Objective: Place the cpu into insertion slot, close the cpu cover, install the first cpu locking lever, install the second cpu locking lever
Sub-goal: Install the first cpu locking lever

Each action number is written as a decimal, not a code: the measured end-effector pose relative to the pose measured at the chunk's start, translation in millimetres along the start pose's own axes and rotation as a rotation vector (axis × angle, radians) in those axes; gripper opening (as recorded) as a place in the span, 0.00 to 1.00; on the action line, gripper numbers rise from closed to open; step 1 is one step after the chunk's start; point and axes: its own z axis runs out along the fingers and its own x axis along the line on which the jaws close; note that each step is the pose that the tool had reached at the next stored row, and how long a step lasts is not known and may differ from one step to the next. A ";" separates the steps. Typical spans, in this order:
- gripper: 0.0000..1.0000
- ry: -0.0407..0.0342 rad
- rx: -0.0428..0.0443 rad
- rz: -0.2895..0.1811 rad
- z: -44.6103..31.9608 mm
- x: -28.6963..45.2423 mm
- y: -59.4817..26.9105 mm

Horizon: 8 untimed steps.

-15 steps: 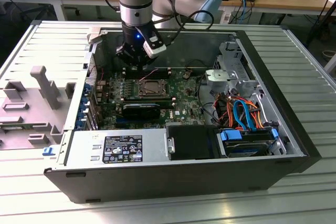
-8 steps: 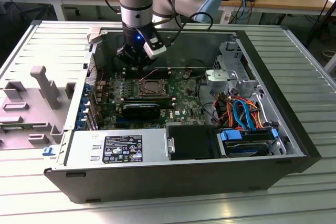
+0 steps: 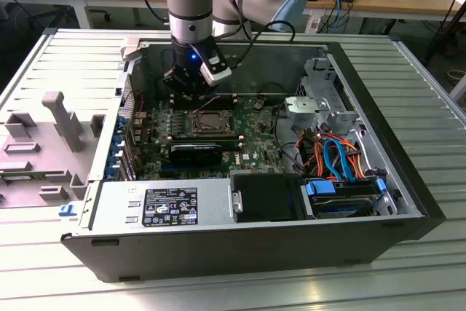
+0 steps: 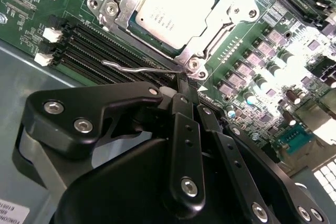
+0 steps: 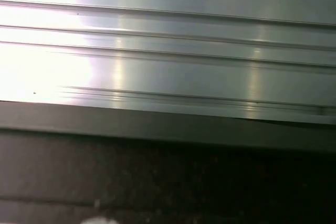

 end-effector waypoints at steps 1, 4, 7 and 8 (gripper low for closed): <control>0.11 0.0001 0.0002 0.000 0.8 -0.1 0.0; 0.11 0.0002 0.0008 -0.001 3.2 -0.6 0.0; 0.11 0.0003 0.0010 -0.001 6.3 -1.8 0.0; 0.11 0.0005 0.0011 -0.002 6.8 -2.2 0.0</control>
